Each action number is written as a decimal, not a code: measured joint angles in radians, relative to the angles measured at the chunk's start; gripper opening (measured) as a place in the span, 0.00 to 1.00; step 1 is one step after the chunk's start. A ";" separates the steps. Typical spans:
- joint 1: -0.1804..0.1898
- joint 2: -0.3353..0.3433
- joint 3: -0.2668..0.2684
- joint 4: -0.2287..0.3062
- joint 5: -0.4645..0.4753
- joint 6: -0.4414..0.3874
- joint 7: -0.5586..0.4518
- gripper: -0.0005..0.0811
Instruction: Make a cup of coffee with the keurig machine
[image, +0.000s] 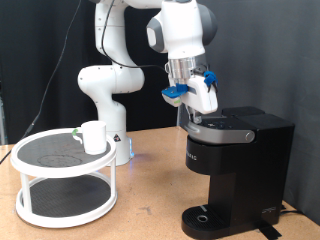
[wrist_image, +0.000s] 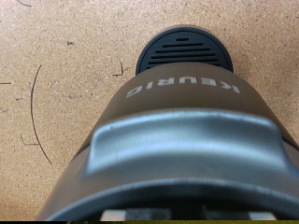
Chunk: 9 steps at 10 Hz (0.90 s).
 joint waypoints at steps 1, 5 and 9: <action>0.000 0.000 0.000 -0.014 -0.001 0.018 -0.004 0.01; 0.000 -0.002 0.001 -0.031 0.001 0.058 -0.014 0.01; 0.005 -0.016 0.000 -0.027 0.255 0.077 -0.183 0.01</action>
